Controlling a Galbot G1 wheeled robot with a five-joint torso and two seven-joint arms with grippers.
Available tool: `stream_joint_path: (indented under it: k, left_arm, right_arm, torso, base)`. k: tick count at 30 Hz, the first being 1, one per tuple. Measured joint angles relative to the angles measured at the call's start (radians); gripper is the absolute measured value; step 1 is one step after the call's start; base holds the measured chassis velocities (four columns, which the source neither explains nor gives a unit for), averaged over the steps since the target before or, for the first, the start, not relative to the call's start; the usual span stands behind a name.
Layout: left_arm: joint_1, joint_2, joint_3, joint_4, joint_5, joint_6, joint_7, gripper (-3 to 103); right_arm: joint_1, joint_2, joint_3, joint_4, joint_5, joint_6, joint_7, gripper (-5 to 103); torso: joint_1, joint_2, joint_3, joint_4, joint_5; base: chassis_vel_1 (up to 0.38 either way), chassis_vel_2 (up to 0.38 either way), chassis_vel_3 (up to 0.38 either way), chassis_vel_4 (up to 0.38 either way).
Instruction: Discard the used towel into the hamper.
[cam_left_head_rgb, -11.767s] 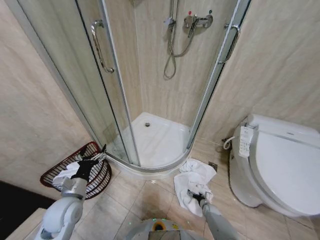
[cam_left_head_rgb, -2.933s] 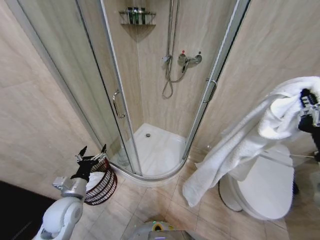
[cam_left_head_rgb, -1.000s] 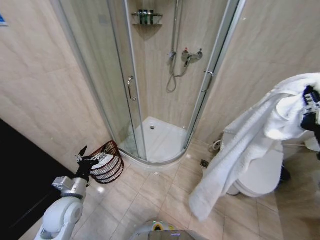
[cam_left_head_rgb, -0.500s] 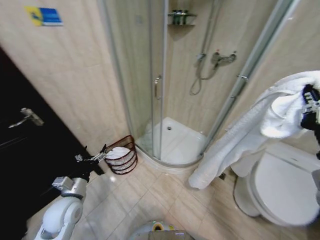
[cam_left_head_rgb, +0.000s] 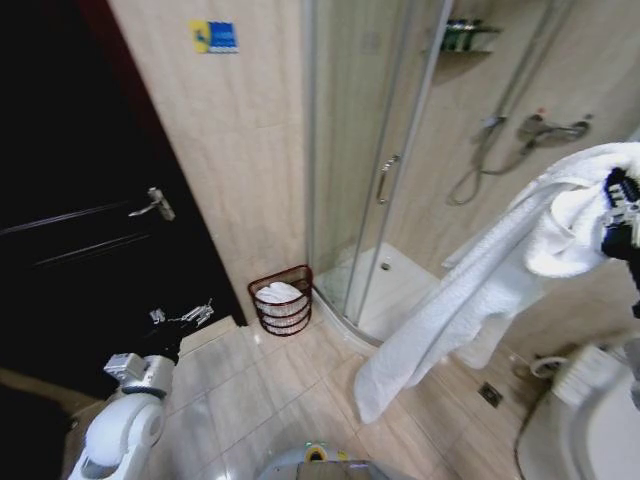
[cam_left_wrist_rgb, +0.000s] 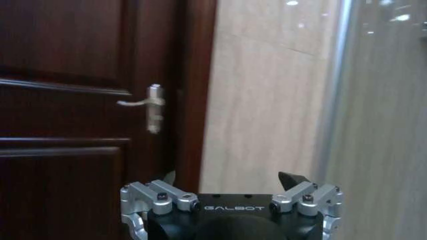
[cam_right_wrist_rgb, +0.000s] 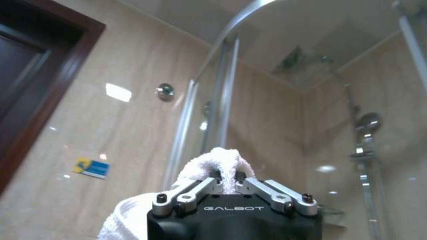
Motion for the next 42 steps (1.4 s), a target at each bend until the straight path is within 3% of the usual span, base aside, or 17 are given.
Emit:
stream_joint_path:
  k: [26,42]
  left_arm:
    - [0.000,0.000,0.000,0.000,0.000,0.000,0.000,100]
    - [0.000,0.000,0.000,0.000,0.000,0.000,0.000,100]
  right_arm:
    - [-0.002,0.003,-0.010,0.006,0.005,0.000,-0.004,4]
    - [0.009,-0.022,-0.017,-0.006,0.028,0.008,-0.001,4]
  torso:
    - [0.000,0.000,0.000,0.0006,-0.0004]
    - [0.000,0.000,0.000,-0.0001,-0.0002]
  base:
    - [0.119,0.121,0.123,0.120]
    - [0.010,0.010,0.003,0.007]
